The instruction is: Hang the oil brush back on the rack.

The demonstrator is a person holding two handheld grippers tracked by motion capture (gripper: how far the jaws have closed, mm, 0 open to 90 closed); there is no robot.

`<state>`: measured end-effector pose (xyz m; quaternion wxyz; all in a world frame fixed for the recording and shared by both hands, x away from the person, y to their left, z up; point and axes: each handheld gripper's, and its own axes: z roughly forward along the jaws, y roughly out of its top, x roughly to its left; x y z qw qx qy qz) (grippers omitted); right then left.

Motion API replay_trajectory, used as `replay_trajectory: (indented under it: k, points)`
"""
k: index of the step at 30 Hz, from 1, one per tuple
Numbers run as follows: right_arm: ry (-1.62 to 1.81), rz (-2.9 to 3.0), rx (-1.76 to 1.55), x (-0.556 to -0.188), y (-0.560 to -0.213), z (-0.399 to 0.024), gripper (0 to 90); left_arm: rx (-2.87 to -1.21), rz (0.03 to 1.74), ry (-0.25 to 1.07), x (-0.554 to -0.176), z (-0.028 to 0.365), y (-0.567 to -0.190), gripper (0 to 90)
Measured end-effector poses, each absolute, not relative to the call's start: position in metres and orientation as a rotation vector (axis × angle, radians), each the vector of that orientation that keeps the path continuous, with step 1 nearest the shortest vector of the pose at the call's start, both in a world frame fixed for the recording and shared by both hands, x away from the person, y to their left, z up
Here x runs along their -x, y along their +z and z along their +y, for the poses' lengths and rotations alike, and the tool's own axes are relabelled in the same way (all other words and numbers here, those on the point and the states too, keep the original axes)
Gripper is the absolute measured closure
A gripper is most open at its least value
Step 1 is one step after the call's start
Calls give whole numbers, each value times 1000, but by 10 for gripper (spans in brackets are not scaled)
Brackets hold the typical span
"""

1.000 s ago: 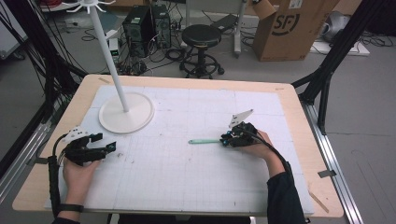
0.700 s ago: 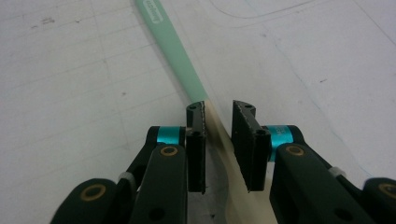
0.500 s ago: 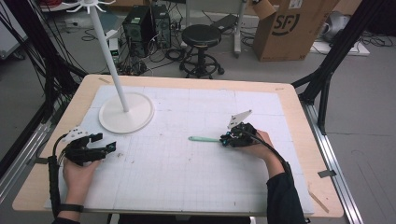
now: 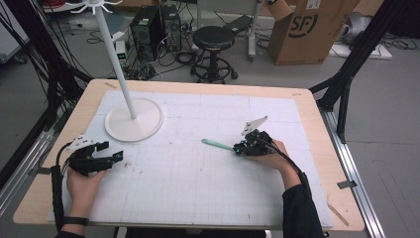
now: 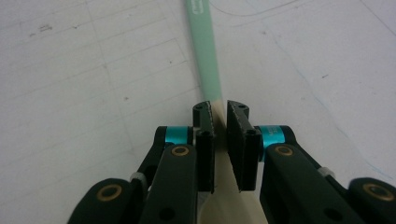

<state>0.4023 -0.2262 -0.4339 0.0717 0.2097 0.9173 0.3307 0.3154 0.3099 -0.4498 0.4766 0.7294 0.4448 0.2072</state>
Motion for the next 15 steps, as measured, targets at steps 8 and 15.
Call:
replay_trajectory:
  k: [8,15]
  points:
    - [1018,2728,-660,-402,-431,-224,835,-1782,1087,505,-316,310,-450,243]
    - [1179,2630,-667,-399,-413,-218,835,-1781,1087,505,-315,310,-450,244]
